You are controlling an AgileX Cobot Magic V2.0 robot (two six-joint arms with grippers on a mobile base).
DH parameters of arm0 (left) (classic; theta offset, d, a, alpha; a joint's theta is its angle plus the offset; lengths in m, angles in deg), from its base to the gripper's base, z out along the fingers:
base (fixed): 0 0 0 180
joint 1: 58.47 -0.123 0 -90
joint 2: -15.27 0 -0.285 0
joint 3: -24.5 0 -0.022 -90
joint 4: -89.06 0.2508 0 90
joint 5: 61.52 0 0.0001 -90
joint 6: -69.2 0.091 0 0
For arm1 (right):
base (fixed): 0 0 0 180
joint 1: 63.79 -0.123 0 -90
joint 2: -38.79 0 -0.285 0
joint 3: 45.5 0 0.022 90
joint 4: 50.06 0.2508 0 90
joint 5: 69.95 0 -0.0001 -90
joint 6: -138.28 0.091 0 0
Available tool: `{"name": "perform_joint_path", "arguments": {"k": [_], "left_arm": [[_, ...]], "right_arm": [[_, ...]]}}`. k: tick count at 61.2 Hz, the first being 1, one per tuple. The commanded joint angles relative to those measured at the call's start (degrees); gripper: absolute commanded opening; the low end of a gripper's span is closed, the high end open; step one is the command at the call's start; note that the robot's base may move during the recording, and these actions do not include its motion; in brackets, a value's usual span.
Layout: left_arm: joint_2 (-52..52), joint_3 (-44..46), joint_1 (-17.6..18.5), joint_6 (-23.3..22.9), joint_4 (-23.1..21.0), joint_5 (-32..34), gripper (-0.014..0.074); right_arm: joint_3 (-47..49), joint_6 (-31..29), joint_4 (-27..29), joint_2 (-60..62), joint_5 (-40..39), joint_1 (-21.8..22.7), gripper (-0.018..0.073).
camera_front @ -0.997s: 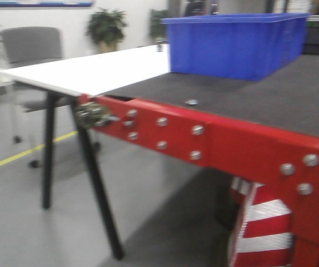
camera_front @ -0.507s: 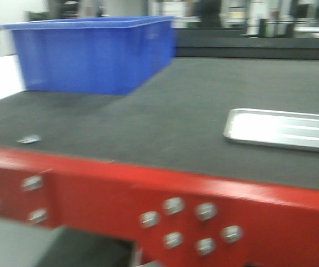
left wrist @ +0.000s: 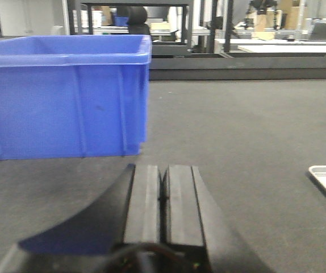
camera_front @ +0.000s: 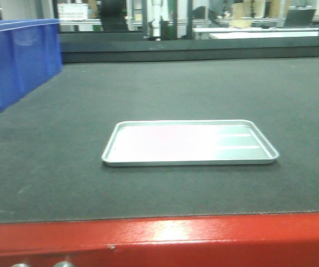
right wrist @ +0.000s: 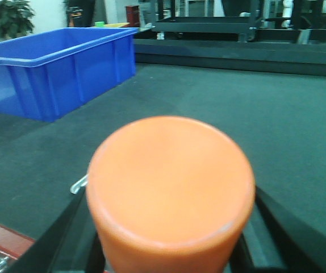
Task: Grab orange capacitor from left shelf to right conveyor
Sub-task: 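Drive the base to the black conveyor table, holding the cylinder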
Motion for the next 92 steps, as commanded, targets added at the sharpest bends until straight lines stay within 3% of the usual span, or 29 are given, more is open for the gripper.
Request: {"name": "perform_joint_path", "arguments": {"k": [1, 71, 80, 92], "left_arm": [[-0.46, 0.34, 0.30, 0.00, -0.31, 4.96, -0.0105], [-0.46, 0.34, 0.30, 0.00, -0.31, 4.96, -0.0105], [-0.46, 0.34, 0.30, 0.00, -0.31, 4.96, -0.0105], [-0.46, 0.34, 0.30, 0.00, -0.31, 4.96, -0.0105]], "right_arm": [[1.45, -0.14, -1.06, -0.88, -5.14, 0.19, 0.0057], [1.45, -0.14, -2.41, -0.88, -6.51, 0.19, 0.0057], [1.45, -0.14, -4.14, -4.46, -13.32, 0.19, 0.0057], [3.25, 4.00, -4.08, -23.65, -26.42, 0.26, 0.0057]]}}
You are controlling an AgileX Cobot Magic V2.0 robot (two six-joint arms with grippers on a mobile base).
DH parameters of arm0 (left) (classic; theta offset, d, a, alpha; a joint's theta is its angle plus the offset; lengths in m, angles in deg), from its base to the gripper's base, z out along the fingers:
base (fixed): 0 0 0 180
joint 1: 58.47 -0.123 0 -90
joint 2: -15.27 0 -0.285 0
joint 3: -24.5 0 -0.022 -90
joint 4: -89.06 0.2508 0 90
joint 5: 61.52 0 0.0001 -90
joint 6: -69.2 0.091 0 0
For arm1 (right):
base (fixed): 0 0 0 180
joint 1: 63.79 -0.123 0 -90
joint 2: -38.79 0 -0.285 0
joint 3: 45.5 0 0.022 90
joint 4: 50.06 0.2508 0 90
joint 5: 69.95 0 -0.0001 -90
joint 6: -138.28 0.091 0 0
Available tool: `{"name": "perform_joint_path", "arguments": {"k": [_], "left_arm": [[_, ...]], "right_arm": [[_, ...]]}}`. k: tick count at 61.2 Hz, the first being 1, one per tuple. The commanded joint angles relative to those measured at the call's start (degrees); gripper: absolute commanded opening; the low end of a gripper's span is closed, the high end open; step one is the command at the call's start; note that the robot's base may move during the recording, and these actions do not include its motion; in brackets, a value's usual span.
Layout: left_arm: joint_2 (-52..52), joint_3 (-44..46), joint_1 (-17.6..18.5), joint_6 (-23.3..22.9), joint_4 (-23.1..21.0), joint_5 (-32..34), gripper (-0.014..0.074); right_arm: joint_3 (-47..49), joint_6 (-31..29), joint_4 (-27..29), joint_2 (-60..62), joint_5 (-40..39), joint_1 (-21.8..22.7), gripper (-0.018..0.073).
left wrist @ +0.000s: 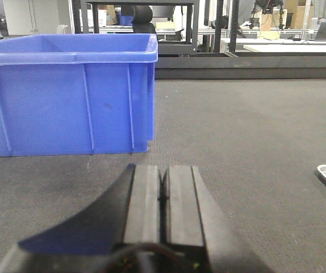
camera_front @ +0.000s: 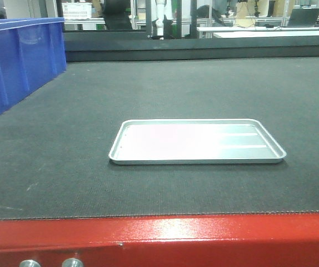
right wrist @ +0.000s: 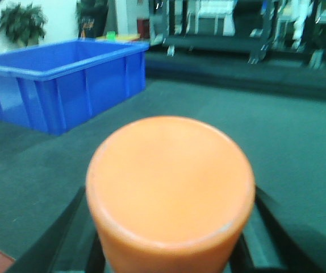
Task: Grab orange capacitor from left shelf to right conveyor
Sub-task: 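Drive the base to the black conveyor table, holding the cylinder, then lower the held cylinder onto the silver tray with the right gripper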
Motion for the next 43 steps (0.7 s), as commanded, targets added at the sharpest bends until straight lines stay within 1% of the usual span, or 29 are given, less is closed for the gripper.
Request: {"name": "perform_joint_path", "arguments": {"k": [1, 7, 17, 21, 26, 32, 38, 43], "left_arm": [[-0.46, 0.34, 0.30, 0.00, -0.31, 4.96, -0.0105], [-0.46, 0.34, 0.30, 0.00, -0.31, 4.96, -0.0105], [-0.46, 0.34, 0.30, 0.00, -0.31, 4.96, -0.0105], [-0.46, 0.34, 0.30, 0.00, -0.31, 4.96, -0.0105], [-0.46, 0.34, 0.30, 0.00, -0.31, 4.96, -0.0105], [-0.46, 0.34, 0.30, 0.00, -0.31, 4.96, -0.0105], [-0.46, 0.34, 0.30, 0.00, -0.31, 4.96, -0.0105], [-0.46, 0.34, 0.30, 0.00, -0.31, 4.96, -0.0105]], "right_arm": [[3.14, 2.09, -1.24, -10.75, -12.66, 0.26, 0.0057], [5.48, 2.39, -1.11, -23.04, -20.85, 0.26, 0.0057], [9.24, 2.39, -0.60, -42.78, -30.74, 0.26, 0.0057], [10.03, 2.27, -0.60, -50.59, -38.59, 0.38, 0.0057], [10.45, 2.27, -0.24, -59.41, -50.36, 1.40, 0.0057], [10.57, 2.27, 2.07, -68.77, -59.19, 2.64, 0.0057], [10.57, 0.56, 2.45, -74.06, -65.01, 3.59, 0.0057], [10.57, -3.99, 2.51, -75.48, -66.07, 3.60, 0.0057]]}}
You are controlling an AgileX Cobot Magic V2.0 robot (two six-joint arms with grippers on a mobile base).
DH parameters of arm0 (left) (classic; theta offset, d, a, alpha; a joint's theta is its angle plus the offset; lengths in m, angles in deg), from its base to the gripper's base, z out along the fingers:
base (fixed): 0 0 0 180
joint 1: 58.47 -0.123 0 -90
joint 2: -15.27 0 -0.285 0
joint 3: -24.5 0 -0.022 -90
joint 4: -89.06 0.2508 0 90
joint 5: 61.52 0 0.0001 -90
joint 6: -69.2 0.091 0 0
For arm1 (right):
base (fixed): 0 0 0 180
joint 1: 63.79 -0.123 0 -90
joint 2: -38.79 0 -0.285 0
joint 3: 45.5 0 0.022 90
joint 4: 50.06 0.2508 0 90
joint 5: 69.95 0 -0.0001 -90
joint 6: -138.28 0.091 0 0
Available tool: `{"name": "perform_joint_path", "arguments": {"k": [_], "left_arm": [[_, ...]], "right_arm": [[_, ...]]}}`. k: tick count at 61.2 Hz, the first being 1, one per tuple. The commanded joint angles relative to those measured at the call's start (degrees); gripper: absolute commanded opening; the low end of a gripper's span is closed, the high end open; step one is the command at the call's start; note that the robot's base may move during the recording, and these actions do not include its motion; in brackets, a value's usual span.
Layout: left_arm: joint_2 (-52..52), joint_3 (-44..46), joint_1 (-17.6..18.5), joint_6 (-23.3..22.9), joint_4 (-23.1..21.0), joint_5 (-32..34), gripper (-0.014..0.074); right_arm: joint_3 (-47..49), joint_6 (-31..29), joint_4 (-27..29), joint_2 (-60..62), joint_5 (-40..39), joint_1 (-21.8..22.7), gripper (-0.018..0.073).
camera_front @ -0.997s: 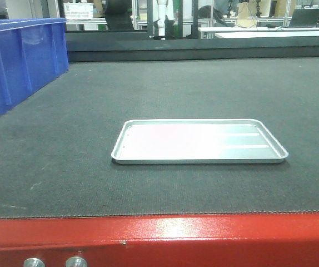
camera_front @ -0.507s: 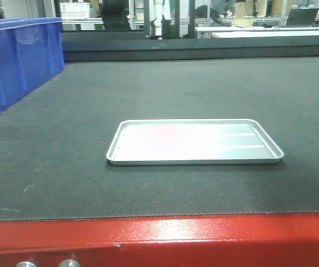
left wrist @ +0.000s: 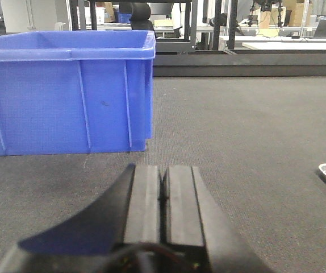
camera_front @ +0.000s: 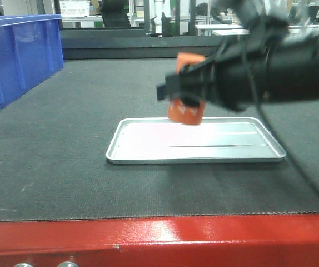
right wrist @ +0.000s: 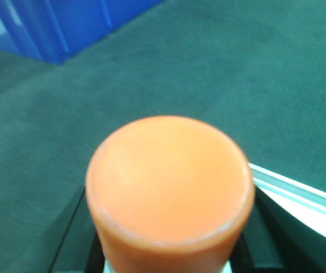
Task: Grab orange capacitor from left shelf to right conveyor
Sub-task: 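Lower the held cylinder onto the silver tray with the right gripper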
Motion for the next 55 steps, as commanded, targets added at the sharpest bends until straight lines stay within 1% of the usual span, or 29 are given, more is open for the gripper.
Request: {"name": "perform_joint_path", "arguments": {"k": [1, 6, 13, 17, 26, 36, 43, 46, 49, 52, 55], "left_arm": [[-0.46, 0.34, 0.30, 0.00, -0.31, 4.96, -0.0105], [-0.46, 0.34, 0.30, 0.00, -0.31, 4.96, -0.0105], [-0.46, 0.34, 0.30, 0.00, -0.31, 4.96, -0.0105], [-0.46, 0.34, 0.30, 0.00, -0.31, 4.96, -0.0105], [-0.46, 0.34, 0.30, 0.00, -0.31, 4.96, -0.0105], [-0.46, 0.34, 0.30, 0.00, -0.31, 4.96, -0.0105], [-0.46, 0.34, 0.30, 0.00, -0.31, 4.96, -0.0105], [-0.46, 0.34, 0.30, -0.38, -0.31, 4.96, -0.0105], [-0.46, 0.34, 0.30, 0.00, -0.31, 4.96, -0.0105], [-0.46, 0.34, 0.30, 0.00, -0.31, 4.96, -0.0105], [-0.46, 0.34, 0.30, 0.00, -0.31, 4.96, -0.0105]], "right_arm": [[1.78, -5.57, 0.49, 0.90, -8.79, 0.40, 0.0057], [1.78, -10.51, 0.74, 0.90, -8.25, 0.40, 0.0057], [1.78, -13.50, 2.26, 0.90, -6.61, 1.30, 0.0057], [1.78, -13.61, 3.37, 0.71, -6.18, 2.38, 0.0057], [1.78, -13.50, 4.62, -1.56, -8.11, 4.39, 0.0057], [1.78, -13.50, 4.62, -3.64, -10.65, 4.40, 0.0057], [1.80, -13.60, 5.06, -5.12, -10.44, 4.40, 0.0065], [1.80, -13.60, 5.70, -5.63, -10.23, 4.40, 0.0098], [1.80, -13.60, 5.92, -5.87, -10.29, 4.40, 0.0172], [1.80, -13.54, 5.92, -5.87, -11.14, 4.40, 0.0291], [1.80, -13.54, 5.92, -5.87, -13.12, 4.40, 0.0462]]}}
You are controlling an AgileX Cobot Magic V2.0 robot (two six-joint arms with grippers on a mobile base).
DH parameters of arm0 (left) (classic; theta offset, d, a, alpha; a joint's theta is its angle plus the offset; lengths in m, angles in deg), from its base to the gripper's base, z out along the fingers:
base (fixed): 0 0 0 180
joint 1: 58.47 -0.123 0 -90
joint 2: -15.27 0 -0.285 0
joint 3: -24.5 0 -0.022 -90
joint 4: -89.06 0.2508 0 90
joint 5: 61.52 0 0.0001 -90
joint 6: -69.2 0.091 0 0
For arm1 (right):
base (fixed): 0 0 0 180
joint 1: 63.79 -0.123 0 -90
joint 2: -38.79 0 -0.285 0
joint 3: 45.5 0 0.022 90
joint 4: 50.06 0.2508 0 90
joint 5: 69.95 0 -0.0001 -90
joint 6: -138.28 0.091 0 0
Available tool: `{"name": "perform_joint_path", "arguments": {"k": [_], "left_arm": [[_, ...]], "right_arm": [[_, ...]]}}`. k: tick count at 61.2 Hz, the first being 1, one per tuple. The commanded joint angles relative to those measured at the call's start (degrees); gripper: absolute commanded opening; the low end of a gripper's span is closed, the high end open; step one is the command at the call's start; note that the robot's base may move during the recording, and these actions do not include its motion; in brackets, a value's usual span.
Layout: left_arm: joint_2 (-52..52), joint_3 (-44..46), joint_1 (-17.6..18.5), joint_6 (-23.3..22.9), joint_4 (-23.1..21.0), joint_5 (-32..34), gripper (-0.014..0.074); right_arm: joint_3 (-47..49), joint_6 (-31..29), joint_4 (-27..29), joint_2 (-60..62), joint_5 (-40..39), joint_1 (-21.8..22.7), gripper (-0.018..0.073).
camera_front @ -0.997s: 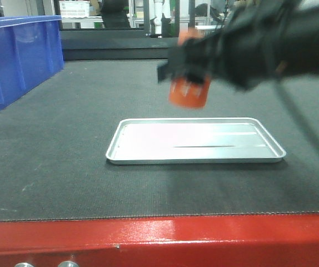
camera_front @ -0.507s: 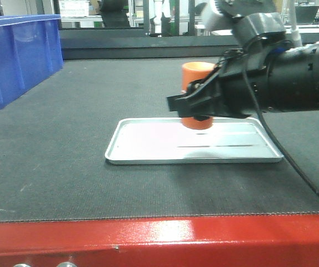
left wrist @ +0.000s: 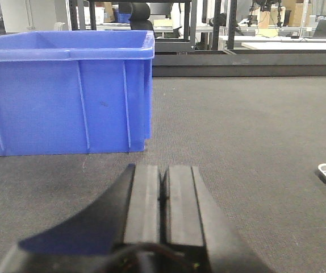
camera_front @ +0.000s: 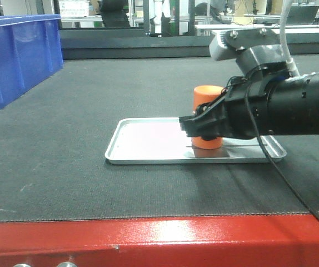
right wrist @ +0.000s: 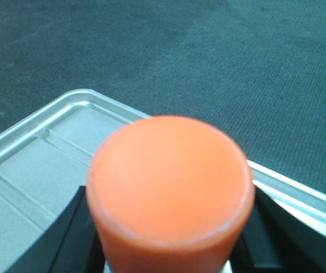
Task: Grab orange capacitor from left shelf to right conveyor
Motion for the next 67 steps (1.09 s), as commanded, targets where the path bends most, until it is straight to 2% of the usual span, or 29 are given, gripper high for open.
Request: {"name": "perform_joint_path", "arguments": {"k": [1, 3, 5, 24, 39, 43, 48, 50, 53, 54, 58, 67], "left_arm": [[-0.46, 0.34, 0.30, 0.00, -0.31, 4.96, -0.0105], [-0.46, 0.34, 0.30, 0.00, -0.31, 4.96, -0.0105], [-0.46, 0.34, 0.30, 0.00, -0.31, 4.96, -0.0105], [-0.46, 0.34, 0.30, 0.00, -0.31, 4.96, -0.0105], [-0.46, 0.34, 0.30, 0.00, -0.31, 4.96, -0.0105], [-0.46, 0.34, 0.30, 0.00, -0.31, 4.96, -0.0105], [-0.46, 0.34, 0.30, 0.00, -0.31, 4.96, -0.0105], [-0.46, 0.34, 0.30, 0.00, -0.31, 4.96, -0.0105], [-0.46, 0.34, 0.30, 0.00, -0.31, 4.96, -0.0105], [-0.46, 0.34, 0.30, 0.00, -0.31, 4.96, -0.0105], [-0.46, 0.34, 0.30, 0.00, -0.31, 4.96, -0.0105], [-0.46, 0.34, 0.30, 0.00, -0.31, 4.96, -0.0105]], "right_arm": [[1.67, -0.59, 0.48, 2.38, -8.38, 0.28, 0.0505], [1.67, -0.59, 0.48, 2.38, -9.88, 0.28, 0.0604], [1.67, -0.59, 0.48, 2.38, -11.13, 0.28, 0.0652], [1.67, -0.59, 0.43, 2.92, -11.78, 0.28, 0.0631], [1.67, -0.64, 0.49, 9.44, -13.25, 0.34, 0.0612], [1.67, -0.64, 0.43, 12.33, -11.43, 0.34, 0.0555], [1.67, -0.64, 0.43, 17.23, -6.57, 0.34, 0.0392], [1.67, -0.64, 0.43, 19.45, -3.83, 0.34, 0.0289], [1.61, -0.64, 0.43, 23.25, 2.03, 0.34, 0.0069], [1.61, -0.64, 0.43, 24.27, 3.39, 0.34, 0.0029], [1.61, -0.56, 0.43, 29.69, 9.89, 0.27, 0.0079], [1.61, -0.56, 0.38, 43.44, 21.77, 0.27, 0.0048]]}}
